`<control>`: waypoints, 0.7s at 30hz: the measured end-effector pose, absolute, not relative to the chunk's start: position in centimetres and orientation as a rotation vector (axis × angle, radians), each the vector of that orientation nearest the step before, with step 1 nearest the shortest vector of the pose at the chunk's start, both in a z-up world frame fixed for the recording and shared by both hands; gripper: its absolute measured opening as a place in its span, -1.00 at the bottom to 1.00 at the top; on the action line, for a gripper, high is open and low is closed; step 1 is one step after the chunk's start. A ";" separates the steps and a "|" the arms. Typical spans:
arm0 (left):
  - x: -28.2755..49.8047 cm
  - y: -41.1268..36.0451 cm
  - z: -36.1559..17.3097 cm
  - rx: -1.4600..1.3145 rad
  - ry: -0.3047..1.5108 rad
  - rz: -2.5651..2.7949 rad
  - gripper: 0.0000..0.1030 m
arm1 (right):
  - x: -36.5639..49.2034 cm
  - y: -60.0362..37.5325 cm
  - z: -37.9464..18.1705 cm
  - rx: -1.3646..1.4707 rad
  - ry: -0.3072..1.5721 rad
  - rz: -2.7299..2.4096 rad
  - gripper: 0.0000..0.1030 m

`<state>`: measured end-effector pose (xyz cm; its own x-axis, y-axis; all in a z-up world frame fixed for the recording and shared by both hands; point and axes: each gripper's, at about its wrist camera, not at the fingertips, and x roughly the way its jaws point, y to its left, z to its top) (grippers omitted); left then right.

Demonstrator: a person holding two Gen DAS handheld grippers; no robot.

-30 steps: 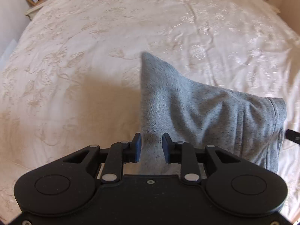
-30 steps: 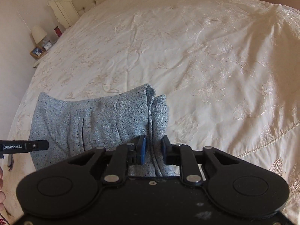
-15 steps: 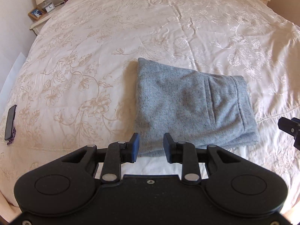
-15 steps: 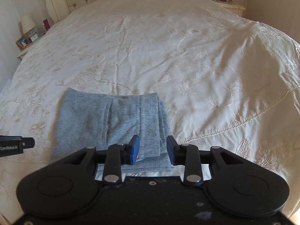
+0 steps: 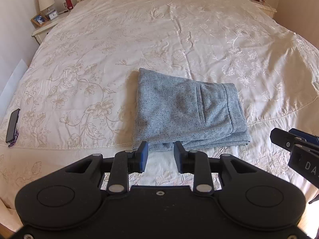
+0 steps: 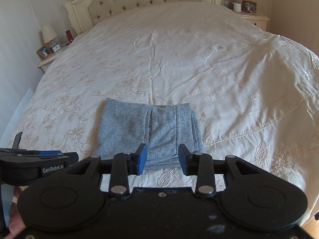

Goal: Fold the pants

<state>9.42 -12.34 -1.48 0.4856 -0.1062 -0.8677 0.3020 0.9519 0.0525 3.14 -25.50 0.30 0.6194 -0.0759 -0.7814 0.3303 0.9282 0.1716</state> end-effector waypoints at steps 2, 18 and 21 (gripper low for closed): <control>9.3 -12.1 -1.3 0.195 1.043 -0.264 -0.20 | 2.8 -25.5 0.4 0.330 0.875 -0.239 -0.28; 8.1 -11.2 -0.6 0.183 1.020 -0.256 -0.13 | 2.4 -24.3 1.4 0.301 0.864 -0.207 -0.27; 8.1 -11.2 -0.6 0.190 1.020 -0.252 -0.13 | 2.5 -24.3 1.3 0.304 0.868 -0.203 -0.27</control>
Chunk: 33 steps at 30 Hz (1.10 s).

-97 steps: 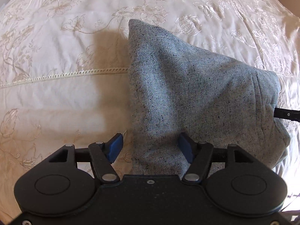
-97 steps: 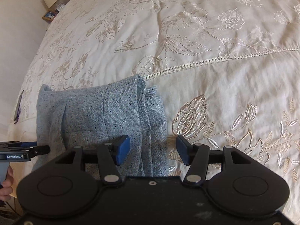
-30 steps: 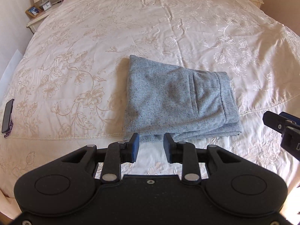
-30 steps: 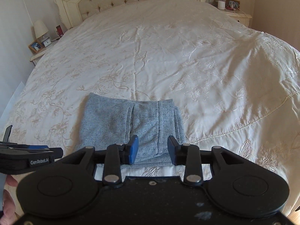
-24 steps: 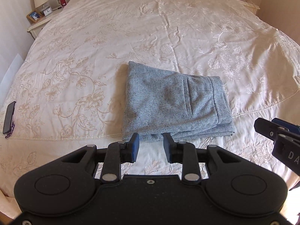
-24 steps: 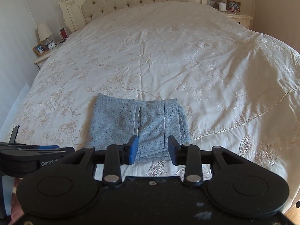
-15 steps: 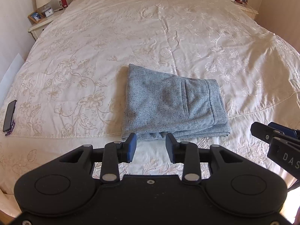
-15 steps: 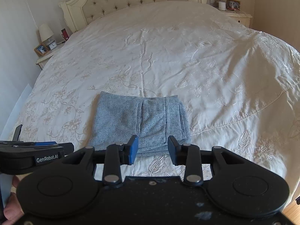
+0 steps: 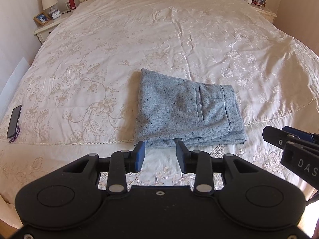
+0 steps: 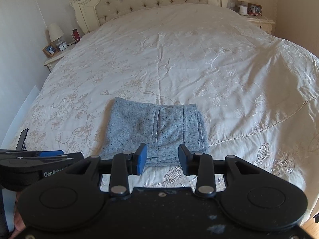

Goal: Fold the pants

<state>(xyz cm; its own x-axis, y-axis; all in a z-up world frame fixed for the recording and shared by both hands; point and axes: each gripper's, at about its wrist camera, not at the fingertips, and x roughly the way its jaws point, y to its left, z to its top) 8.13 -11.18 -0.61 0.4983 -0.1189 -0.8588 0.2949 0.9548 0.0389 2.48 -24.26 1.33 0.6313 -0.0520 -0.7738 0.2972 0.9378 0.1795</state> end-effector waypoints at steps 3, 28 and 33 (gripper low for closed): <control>8.1 -11.2 -0.6 0.194 1.021 -0.254 -0.13 | 2.5 -24.3 1.3 0.307 0.867 -0.204 -0.27; 8.4 -11.1 -1.2 0.207 1.040 -0.277 -0.13 | 3.3 -24.2 0.7 0.326 0.889 -0.196 -0.27; 8.4 -11.0 -1.3 0.207 1.045 -0.279 -0.13 | 3.5 -24.0 0.6 0.329 0.893 -0.192 -0.27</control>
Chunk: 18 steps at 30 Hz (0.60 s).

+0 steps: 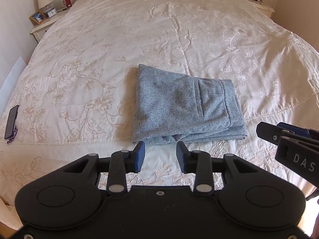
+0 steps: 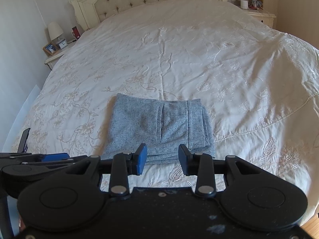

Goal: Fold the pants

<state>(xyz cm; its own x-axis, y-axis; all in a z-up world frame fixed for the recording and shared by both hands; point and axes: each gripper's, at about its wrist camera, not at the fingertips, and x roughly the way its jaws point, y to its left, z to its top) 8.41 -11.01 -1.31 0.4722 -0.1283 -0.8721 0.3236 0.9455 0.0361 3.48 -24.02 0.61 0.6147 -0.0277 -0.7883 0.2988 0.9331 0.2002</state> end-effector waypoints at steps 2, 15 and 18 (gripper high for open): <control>8.4 -10.9 -1.4 0.203 1.048 -0.278 -0.13 | 3.5 -23.9 0.6 0.328 0.893 -0.192 -0.27; 8.6 -10.8 -1.5 0.200 1.055 -0.278 -0.13 | 3.6 -23.7 0.5 0.329 0.894 -0.185 -0.27; 8.6 -11.0 -1.6 0.204 1.057 -0.278 -0.13 | 3.6 -23.7 0.4 0.330 0.897 -0.181 -0.27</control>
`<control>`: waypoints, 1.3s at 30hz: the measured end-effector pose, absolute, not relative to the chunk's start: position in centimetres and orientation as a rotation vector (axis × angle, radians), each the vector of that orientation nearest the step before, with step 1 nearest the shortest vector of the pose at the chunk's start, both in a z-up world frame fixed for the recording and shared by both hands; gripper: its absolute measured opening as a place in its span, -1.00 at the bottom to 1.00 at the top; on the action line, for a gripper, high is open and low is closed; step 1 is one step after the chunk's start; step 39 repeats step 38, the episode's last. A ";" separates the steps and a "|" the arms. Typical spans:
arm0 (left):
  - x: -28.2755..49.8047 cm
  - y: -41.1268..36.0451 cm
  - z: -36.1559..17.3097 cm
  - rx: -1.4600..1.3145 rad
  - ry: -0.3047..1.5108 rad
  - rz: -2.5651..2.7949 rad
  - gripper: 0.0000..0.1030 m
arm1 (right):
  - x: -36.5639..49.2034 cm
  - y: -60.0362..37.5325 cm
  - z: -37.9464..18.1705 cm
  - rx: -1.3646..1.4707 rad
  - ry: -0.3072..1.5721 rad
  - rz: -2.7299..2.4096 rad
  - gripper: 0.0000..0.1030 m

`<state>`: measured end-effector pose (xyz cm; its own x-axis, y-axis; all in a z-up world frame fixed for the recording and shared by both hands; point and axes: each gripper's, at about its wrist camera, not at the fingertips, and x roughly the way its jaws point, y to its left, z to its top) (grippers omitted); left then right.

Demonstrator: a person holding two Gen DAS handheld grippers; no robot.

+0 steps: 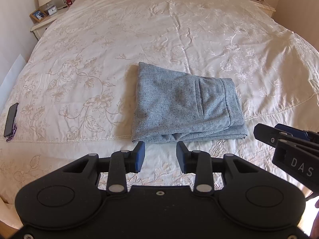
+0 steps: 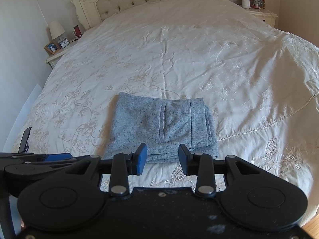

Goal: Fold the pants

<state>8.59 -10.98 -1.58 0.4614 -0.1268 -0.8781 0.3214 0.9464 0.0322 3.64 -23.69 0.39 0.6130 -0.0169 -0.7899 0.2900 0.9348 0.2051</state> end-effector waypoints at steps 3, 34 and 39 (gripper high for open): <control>8.6 -11.1 -1.7 0.208 1.058 -0.277 -0.13 | 3.7 -23.8 0.2 0.332 0.904 -0.178 -0.27; 8.8 -13.1 -2.7 0.222 1.088 -0.254 -0.13 | 4.5 -25.5 -0.9 0.356 0.926 -0.126 -0.27; 8.8 -13.6 -2.9 0.215 1.091 -0.259 -0.12 | 4.7 -25.9 -1.1 0.359 0.933 -0.114 -0.27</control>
